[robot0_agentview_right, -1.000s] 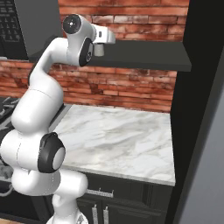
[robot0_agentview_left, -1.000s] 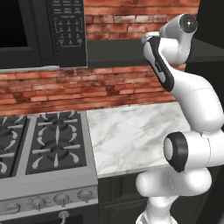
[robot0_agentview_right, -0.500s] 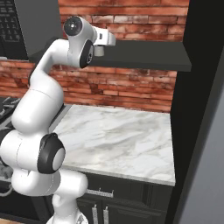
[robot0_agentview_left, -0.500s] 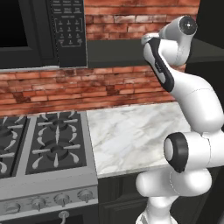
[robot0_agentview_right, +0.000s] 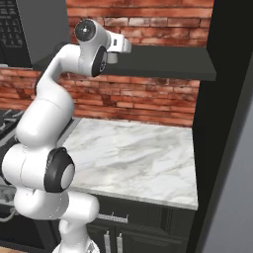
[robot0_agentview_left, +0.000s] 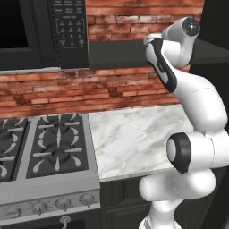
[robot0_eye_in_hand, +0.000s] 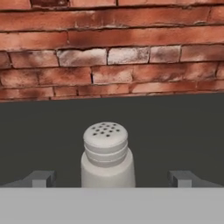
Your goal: Retrieve the shaker from the cabinet and place it next the steak on a plate on the dining table.
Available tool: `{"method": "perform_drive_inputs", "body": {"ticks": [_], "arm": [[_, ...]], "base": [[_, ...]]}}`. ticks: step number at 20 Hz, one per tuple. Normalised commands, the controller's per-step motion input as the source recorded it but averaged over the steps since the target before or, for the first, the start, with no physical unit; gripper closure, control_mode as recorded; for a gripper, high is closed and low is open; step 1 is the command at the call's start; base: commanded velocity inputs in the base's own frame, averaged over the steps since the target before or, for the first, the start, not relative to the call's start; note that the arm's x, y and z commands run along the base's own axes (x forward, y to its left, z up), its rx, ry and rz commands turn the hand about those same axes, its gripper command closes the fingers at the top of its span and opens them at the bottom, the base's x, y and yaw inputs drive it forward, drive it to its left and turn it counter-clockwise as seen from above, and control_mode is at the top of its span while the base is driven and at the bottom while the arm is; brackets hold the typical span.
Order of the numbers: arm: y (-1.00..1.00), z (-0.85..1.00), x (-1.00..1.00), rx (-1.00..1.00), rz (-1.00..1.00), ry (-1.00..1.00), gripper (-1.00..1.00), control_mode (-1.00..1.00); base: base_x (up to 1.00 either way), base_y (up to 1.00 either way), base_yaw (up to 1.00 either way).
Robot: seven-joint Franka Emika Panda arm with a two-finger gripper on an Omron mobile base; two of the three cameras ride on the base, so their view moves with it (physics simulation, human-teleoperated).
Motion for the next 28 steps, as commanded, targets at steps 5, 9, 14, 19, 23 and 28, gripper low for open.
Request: {"method": "perform_drive_inputs", "body": {"ticks": [5, 9, 14, 19, 23, 28], "arm": [[0.00, -0.07, 0.09, 0.04, 0.00, 0.00, -1.00, -1.00], [0.00, -0.03, 0.11, 0.01, 0.00, 0.00, -1.00, -1.00], [0.00, -0.03, 0.11, 0.00, 0.00, 0.00, -1.00, -1.00], [0.00, -0.04, 0.12, 0.00, 0.00, 0.00, 1.00, -1.00], [0.00, 0.00, 0.03, 0.00, 0.00, 0.00, 1.00, -1.00], [0.00, 0.00, 0.00, 0.00, 0.00, 0.00, 1.00, -1.00]], "base": [[0.00, 0.00, 0.00], [0.00, 0.00, 0.00], [0.00, 0.00, 0.00], [0.00, 0.00, 0.00], [0.00, 0.00, 0.00], [0.00, 0.00, 0.00]]}}
